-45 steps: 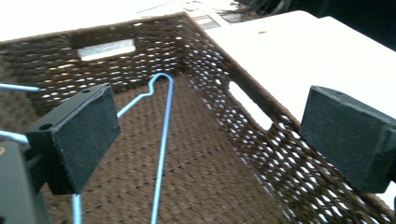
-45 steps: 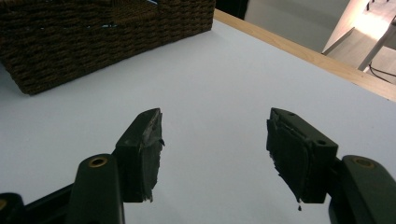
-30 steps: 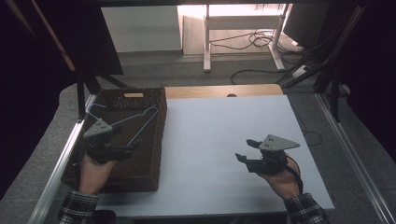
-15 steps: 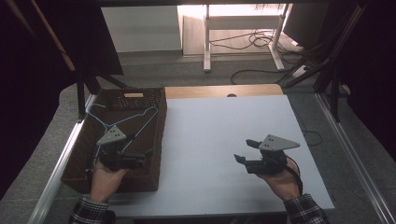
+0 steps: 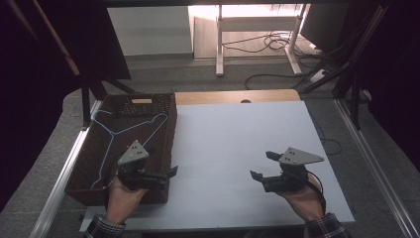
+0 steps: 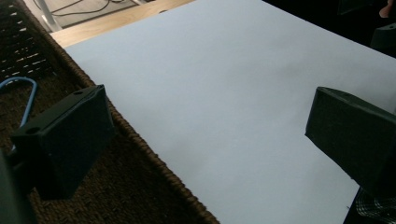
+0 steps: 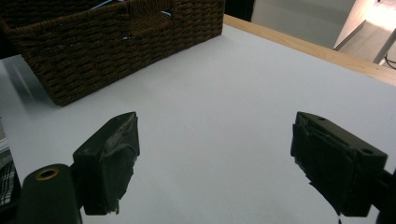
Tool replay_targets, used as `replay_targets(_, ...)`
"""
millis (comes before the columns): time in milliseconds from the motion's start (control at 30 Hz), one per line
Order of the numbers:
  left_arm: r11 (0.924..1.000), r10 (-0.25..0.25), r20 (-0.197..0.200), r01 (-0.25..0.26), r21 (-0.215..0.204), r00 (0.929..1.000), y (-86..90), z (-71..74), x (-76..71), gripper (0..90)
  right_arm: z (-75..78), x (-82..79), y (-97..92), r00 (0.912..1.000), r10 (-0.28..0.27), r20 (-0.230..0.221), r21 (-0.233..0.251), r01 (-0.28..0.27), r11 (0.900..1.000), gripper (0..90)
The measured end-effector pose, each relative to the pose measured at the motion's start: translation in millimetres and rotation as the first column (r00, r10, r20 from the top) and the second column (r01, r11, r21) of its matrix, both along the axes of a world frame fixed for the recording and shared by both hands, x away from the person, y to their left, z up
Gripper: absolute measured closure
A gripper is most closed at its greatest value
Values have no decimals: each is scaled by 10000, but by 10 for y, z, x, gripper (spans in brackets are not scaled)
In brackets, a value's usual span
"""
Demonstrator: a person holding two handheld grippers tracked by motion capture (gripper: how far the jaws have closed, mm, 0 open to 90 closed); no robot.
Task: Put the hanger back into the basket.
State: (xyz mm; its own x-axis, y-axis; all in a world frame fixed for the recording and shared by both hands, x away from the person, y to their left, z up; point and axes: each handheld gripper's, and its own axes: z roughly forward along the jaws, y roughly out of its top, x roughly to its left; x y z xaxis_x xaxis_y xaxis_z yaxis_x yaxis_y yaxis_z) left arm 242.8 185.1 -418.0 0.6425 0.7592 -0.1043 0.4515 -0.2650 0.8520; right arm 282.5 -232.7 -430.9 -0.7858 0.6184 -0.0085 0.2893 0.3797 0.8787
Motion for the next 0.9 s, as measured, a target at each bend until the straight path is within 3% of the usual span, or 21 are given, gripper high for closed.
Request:
replay_targets(300,9999,-13,195,11,121,9998,-28,-36,-127,8,21,-132,-81,10000,-71,46,-56,71,10000,125)
replay_targets(900,9985,445,167,-449,304,9989,158,-155,-405,10,0,-339,-339,9980,-591,203,-62,593,9982,81)
